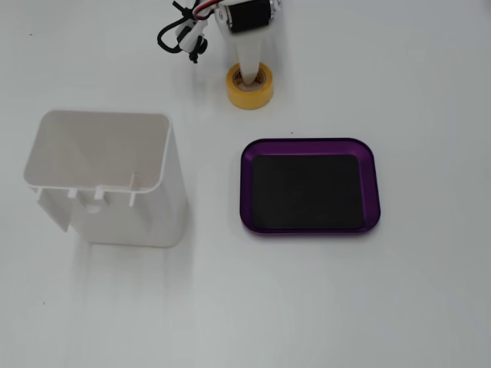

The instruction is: Pick up the yellow tape and place it in the box.

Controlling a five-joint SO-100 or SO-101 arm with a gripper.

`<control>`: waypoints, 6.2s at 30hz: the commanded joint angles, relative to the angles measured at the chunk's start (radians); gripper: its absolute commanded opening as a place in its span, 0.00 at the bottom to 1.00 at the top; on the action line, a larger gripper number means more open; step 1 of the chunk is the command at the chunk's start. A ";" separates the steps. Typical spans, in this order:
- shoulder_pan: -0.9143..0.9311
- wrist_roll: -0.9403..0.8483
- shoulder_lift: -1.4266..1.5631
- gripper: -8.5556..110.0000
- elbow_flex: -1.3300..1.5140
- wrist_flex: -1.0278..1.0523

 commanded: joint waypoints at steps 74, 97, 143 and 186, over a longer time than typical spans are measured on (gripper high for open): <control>-0.051 0.347 0.974 0.16 0.187 0.301; -0.031 0.342 1.367 0.07 0.595 0.304; -0.032 0.337 1.368 0.07 0.594 0.302; -0.032 0.337 1.368 0.07 0.594 0.302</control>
